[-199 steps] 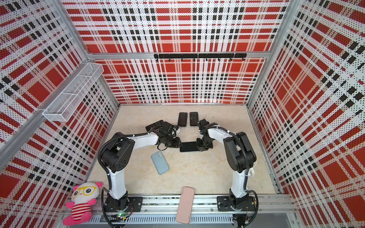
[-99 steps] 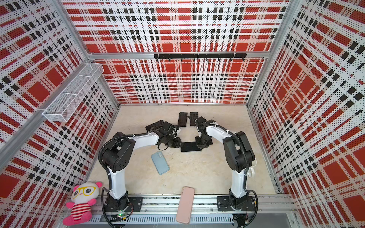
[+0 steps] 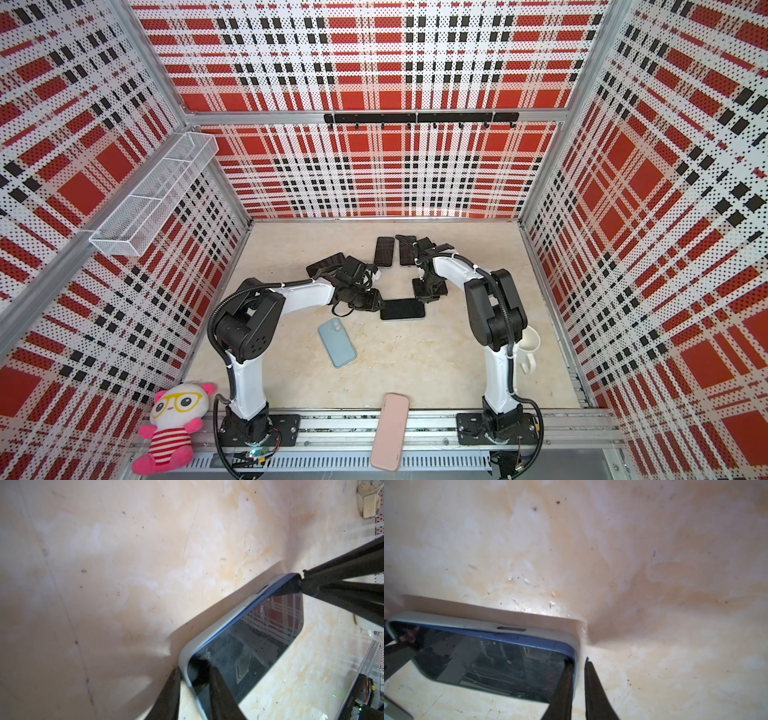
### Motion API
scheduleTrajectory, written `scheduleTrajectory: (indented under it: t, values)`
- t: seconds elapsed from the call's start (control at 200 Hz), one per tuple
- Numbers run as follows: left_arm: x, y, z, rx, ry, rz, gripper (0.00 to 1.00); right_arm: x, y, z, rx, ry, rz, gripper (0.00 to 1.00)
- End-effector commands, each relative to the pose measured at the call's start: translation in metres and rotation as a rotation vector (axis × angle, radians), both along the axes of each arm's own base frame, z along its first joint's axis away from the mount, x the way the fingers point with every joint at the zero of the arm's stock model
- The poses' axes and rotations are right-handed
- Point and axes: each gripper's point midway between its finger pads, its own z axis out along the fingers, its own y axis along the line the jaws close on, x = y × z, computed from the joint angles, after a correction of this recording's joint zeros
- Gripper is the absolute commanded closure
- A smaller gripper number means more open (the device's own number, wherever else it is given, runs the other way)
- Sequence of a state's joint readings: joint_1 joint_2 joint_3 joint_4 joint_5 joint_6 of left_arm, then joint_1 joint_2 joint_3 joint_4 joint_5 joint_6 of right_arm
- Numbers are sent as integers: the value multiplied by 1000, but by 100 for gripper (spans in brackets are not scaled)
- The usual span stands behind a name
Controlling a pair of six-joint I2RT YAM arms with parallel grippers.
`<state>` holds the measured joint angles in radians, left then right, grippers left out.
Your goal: Put the phone into the phone case
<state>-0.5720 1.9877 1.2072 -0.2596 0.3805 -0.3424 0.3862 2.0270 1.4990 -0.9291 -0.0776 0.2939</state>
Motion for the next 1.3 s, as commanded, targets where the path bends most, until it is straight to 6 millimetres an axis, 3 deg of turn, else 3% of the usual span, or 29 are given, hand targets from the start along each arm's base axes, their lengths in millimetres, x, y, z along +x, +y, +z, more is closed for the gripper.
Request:
scheduleTrajectory:
  t: [0.0,0.311,0.406,1.017,1.298]
  values:
    - [-25,11,-37,97,100,-22,71,-4,-3,-17,-12,42,17,86]
    - [-25,12,-40,106,103,-22,71,-30,7,-58,21,164,34,88]
    - [-24,14,-41,116,101,-18,71,-38,6,-71,-46,190,36,89]
    - [-25,18,-49,129,122,-16,72,-107,26,-147,-18,359,17,91]
    - [-25,18,-51,134,122,-18,72,-125,33,-173,-18,411,22,92]
